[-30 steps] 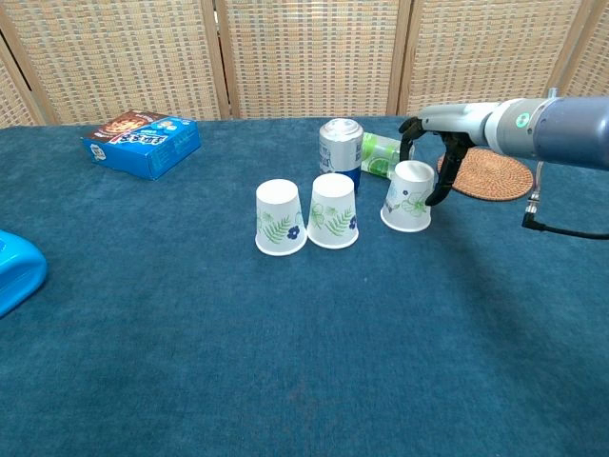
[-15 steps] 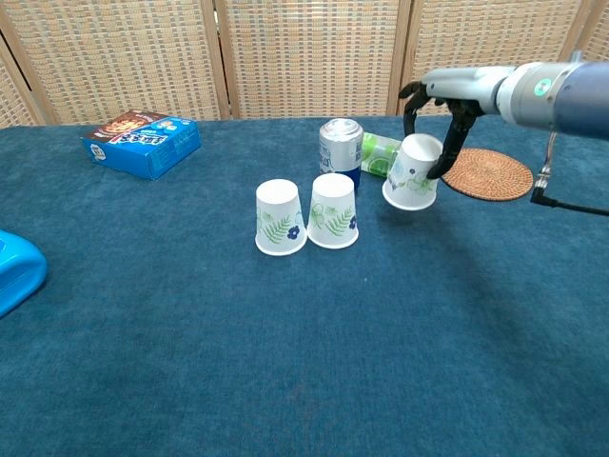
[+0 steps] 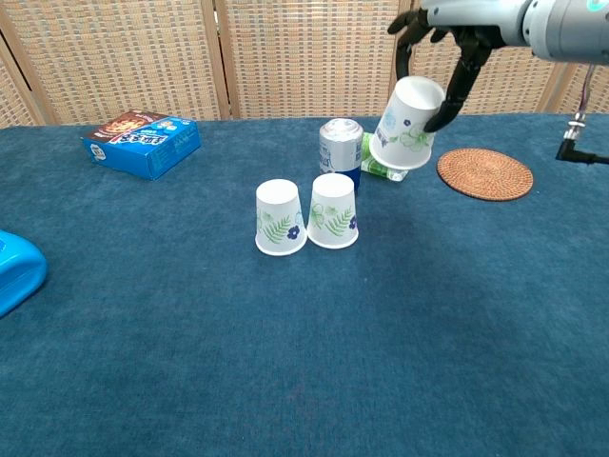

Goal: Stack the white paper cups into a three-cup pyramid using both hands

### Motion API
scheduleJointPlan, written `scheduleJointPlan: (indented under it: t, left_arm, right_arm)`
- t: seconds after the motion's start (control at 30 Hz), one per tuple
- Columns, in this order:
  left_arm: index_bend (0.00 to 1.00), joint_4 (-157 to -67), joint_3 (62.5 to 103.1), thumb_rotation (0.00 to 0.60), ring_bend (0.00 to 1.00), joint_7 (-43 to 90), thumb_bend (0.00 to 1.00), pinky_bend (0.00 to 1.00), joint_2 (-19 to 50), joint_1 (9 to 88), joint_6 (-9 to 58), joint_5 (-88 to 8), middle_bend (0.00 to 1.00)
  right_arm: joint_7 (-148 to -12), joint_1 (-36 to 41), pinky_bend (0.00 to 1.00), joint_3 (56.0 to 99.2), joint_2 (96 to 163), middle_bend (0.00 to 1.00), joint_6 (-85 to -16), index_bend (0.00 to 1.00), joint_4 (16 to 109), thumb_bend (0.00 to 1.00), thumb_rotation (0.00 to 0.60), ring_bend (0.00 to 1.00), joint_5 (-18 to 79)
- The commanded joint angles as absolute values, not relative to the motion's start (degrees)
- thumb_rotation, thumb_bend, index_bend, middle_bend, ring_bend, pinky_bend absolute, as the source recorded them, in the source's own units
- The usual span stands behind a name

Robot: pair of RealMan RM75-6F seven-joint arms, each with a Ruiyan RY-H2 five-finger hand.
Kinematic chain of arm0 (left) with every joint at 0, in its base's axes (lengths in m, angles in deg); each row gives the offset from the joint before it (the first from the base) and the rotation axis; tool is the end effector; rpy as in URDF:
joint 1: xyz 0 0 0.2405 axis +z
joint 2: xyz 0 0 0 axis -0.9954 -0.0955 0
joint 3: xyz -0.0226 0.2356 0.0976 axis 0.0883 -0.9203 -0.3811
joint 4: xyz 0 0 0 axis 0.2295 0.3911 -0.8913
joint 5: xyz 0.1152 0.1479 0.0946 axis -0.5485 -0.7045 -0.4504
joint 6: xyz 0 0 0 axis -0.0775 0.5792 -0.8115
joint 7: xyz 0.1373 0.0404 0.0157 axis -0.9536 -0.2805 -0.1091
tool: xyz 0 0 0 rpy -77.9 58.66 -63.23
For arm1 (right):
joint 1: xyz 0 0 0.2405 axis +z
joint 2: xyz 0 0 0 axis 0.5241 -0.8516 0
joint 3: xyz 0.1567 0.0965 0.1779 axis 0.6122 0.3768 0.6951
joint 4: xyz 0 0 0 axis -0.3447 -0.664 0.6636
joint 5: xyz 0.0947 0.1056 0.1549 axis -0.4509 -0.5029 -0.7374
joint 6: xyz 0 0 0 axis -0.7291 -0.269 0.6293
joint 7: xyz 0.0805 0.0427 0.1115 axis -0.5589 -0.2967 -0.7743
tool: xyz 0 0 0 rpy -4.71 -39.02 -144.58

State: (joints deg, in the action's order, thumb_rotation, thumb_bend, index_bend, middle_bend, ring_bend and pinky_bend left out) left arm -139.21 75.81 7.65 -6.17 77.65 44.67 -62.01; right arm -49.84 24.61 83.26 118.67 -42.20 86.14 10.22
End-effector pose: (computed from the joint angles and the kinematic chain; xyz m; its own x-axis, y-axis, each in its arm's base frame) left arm -0.2920 0.1832 0.1590 0.5720 0.0378 0.8194 0.8202 -0.0108 -0.5720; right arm -0.0721 -0.3942 0.0752 0.4504 -0.1604 0.8783 -0.8614 -0.3366 0.3803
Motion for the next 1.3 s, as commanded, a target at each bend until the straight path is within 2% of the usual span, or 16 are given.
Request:
scheduleJointPlan:
  t: [0.03,0.37,0.7,1.3]
  left_arm:
    - [0.07,-139.39,75.71,0.6,0.0,7.79,0.22,0.0,-6.38,77.81,44.86,-62.47,0.0]
    - [0.07,-139.19,76.2,0.6,0.0,7.62,0.22,0.0,-6.54,77.93,44.48,-61.48,0.0]
    - [0.07,-138.59,76.59,0.6,0.0,7.83,0.22,0.0,-6.43,77.54,42.62,-59.56,0.0]
    - [0.07,-138.33,76.81,0.6,0.0,7.72,0.22,0.0,-6.45,77.09,40.97,-58.02,0.0]
  right_arm:
    - [-47.15,25.91,0.15,83.89,118.25,0.02,-43.83,0.51,89.27,0.21,0.6,0.0,8.5]
    - [-42.77,30.31,0.15,84.52,121.78,0.03,-44.41,0.51,89.19,0.21,0.6,0.0,4.7]
    - [-42.64,33.87,0.15,84.69,126.25,0.03,-41.94,0.51,83.74,0.21,0.6,0.0,1.58]
    - [-43.7,36.62,0.15,84.07,130.36,0.03,-39.54,0.51,78.04,0.21,0.6,0.0,0.35]
